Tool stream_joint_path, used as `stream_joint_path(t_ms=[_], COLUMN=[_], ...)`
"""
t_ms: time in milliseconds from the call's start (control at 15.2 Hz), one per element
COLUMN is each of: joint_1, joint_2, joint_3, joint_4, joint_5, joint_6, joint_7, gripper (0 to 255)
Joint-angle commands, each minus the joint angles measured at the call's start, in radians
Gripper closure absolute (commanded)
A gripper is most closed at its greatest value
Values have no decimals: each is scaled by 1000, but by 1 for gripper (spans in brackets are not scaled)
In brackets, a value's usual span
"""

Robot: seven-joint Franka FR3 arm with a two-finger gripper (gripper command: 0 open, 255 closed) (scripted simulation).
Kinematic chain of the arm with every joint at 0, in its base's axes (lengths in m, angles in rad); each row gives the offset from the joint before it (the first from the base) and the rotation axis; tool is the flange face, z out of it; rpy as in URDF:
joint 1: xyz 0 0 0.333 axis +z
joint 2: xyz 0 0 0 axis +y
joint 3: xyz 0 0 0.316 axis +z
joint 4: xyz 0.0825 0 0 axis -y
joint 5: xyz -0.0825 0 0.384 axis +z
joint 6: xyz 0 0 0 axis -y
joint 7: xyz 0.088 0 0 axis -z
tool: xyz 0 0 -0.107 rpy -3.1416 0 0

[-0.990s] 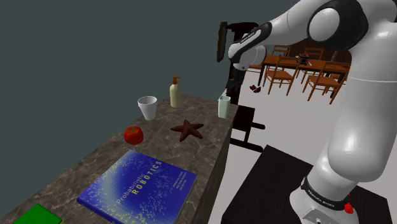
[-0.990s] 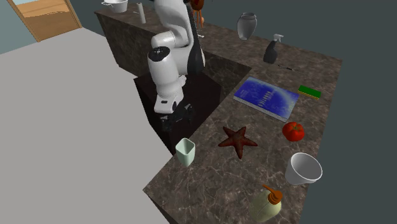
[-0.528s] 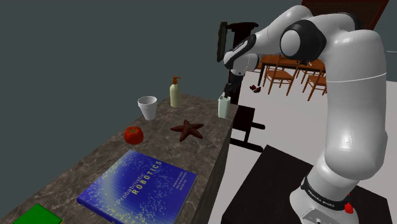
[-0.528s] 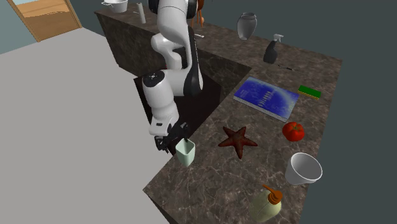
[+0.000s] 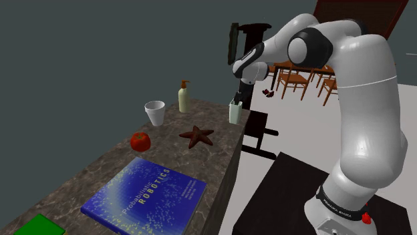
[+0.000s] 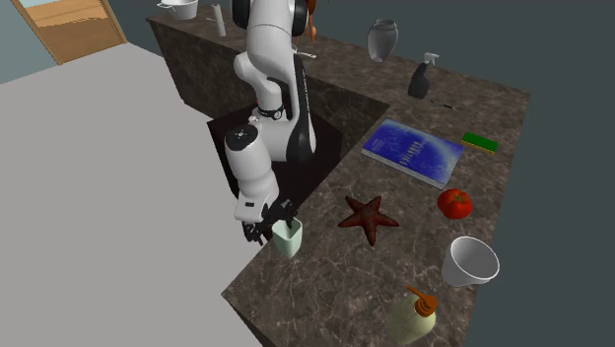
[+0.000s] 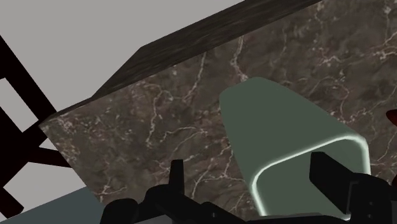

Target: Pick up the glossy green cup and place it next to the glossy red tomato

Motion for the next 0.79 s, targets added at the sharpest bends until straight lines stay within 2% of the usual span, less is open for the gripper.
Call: stream_joint_path(t_ms=[0,264,330,726], joint_1=[-1,-1,-1,-1], joint_2=[1,1,1,1], joint_3=[1,1,1,1], joint_4=[-1,-1,-1,-1], joint_5=[2,1,1,1], joint_6=[3,2,2,2], joint_7=[-2,-1,-1,-1], gripper=[0,0,255,255])
